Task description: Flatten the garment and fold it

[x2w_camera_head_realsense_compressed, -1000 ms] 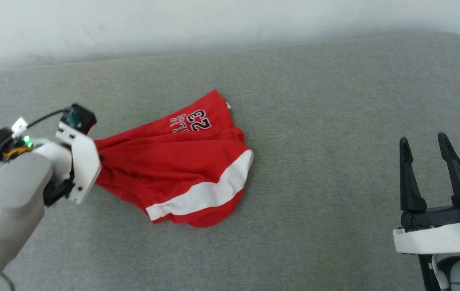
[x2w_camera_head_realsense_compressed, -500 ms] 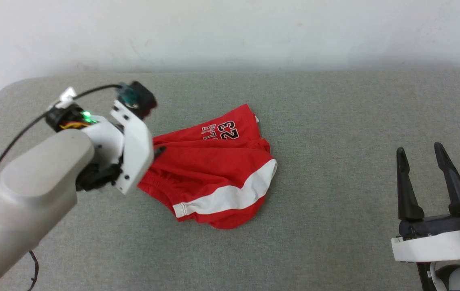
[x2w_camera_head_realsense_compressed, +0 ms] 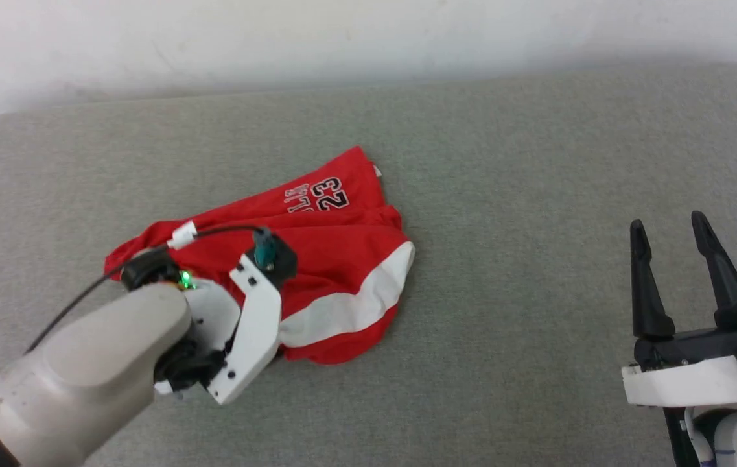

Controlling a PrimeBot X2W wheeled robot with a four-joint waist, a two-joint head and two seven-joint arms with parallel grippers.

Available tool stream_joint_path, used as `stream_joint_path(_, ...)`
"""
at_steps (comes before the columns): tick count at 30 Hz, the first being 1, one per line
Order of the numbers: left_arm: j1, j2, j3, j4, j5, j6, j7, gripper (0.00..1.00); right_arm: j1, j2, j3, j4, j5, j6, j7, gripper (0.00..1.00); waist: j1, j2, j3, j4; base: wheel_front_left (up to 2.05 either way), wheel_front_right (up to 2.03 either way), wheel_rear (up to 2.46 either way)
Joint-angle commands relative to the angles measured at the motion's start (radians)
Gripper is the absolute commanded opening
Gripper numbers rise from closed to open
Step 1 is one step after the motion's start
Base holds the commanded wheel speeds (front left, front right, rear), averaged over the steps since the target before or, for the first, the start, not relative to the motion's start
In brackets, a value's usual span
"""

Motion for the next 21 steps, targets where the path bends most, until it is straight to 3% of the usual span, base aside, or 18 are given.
stream_joint_path(1, 0.026, -0.008, -0.002, 0.01, 0.018, -0.007, 0.012, 1.0, -0.016, 0.003, -0.003, 0.0, 0.004, -0.002, -0.005, 1.0, 0.0, 0.0, 0.029, -0.028, 0.0, 0.0, 0.0)
stream_joint_path(7, 0.075, -0.031, -0.002, 0.072, 0.052, -0.007, 0.018, 1.0, -0.027, 0.003, -0.002, 0.002, 0.006, -0.002, -0.005, 1.0, 0.0, 0.0, 0.043, -0.037, 0.0, 0.0, 0.0)
stream_joint_path(8, 0.077, -0.034, -0.002, 0.076, 0.058, -0.007, 0.009, 0.67, -0.028, 0.003, -0.003, 0.003, 0.006, -0.002, -0.005, 1.0, 0.0, 0.0, 0.043, -0.035, 0.0, 0.0, 0.0)
stream_joint_path(9, 0.077, -0.035, -0.002, 0.078, 0.066, -0.007, -0.011, 0.24, -0.027, 0.003, -0.005, 0.004, 0.006, -0.002, -0.005, 1.0, 0.0, 0.0, 0.042, -0.032, 0.0, 0.0, 0.0)
stream_joint_path(10, 0.077, -0.034, -0.002, 0.08, 0.07, -0.007, -0.03, 0.0, -0.027, 0.003, -0.007, 0.005, 0.006, -0.002, -0.005, 1.0, 0.0, 0.0, 0.04, -0.028, 0.0, 0.0, 0.0)
stream_joint_path(14, 0.076, 0.002, -0.002, 0.042, 0.095, -0.007, -0.116, 0.0, -0.016, 0.003, -0.013, 0.008, 0.005, -0.002, -0.005, 1.0, 0.0, 0.0, 0.02, -0.008, 0.0, 0.0, 0.0)
stream_joint_path(21, 0.118, 0.136, 0.041, 0.047, 0.062, 0.016, -0.274, 0.0, 0.018, 0.003, -0.026, 0.008, 0.004, -0.002, -0.005, 1.0, 0.0, 0.0, -0.019, 0.039, 0.0, 0.0, 0.0)
